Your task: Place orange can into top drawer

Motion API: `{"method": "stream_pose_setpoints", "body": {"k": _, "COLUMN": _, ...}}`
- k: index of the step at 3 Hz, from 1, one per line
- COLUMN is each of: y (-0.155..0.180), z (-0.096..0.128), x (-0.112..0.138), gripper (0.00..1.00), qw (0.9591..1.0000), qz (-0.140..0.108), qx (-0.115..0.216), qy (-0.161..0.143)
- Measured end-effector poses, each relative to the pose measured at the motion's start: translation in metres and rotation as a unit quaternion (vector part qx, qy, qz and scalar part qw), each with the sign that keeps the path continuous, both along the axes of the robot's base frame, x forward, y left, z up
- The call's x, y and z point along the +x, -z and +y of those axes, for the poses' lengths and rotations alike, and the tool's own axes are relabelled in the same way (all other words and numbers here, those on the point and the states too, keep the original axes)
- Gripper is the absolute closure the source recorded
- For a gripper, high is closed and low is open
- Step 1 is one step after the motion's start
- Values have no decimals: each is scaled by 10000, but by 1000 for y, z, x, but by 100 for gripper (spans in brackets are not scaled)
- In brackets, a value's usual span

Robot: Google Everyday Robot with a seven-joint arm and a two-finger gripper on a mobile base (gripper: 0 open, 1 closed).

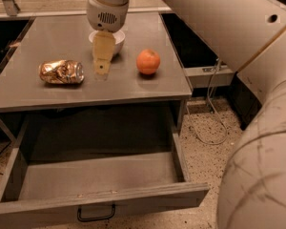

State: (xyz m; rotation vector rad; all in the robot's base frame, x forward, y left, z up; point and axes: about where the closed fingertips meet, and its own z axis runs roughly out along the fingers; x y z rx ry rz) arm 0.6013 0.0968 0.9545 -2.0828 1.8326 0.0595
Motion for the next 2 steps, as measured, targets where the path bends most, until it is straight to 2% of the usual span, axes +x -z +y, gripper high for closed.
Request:
{"method": "stream_pose_setpoints", "body": {"k": 1, "y": -6, "z": 33, "x": -2, "gripper": 0, "qw": 9997, "qz": -123, "qx": 94, "qy": -177}}
{"method": "stream_pose_setpoints", "body": {"k": 2, "y": 0, "z": 59, "x": -2, "gripper": 0, "qw": 9992, "qz": -81, "qx": 96, "qy": -372}}
